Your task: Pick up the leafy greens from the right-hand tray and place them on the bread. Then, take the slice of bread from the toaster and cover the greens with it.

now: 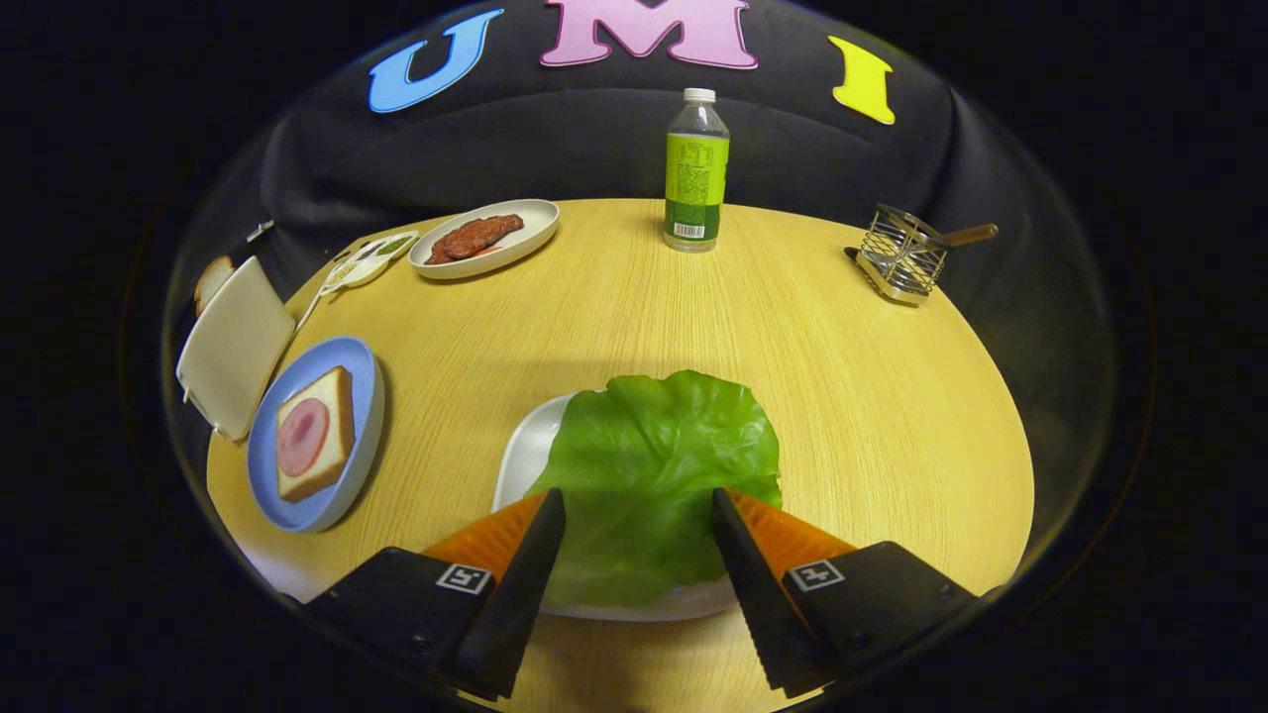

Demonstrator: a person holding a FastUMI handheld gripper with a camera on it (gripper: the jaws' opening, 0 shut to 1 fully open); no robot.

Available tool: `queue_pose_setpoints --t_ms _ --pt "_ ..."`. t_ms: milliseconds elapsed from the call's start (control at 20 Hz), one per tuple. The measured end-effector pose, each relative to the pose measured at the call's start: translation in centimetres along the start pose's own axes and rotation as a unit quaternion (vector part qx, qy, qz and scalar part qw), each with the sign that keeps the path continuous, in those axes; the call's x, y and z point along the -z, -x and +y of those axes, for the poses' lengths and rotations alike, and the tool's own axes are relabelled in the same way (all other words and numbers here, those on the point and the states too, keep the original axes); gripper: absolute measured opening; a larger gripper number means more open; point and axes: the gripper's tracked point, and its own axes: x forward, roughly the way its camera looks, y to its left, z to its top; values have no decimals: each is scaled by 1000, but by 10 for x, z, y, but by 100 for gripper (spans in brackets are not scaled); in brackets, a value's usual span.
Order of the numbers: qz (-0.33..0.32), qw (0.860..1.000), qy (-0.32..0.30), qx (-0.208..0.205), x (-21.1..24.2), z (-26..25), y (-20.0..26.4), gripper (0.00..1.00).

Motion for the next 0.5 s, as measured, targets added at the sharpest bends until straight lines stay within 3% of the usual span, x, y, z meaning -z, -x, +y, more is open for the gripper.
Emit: queue_pose_setpoints --t_ms 100,150,250,300,400,500 --pt "5 1000 7 -5 0 2 0 77" --pt "7 1000 7 -7 0 6 2 76" --pt "8 1000 17 -3 0 6 0 43" --pt "11 1000 16 -15 1 12 -2 43" --pt "13 1000 13 -13 2 13 1 17" --pt "16 999 15 -27 4 16 -1 17"
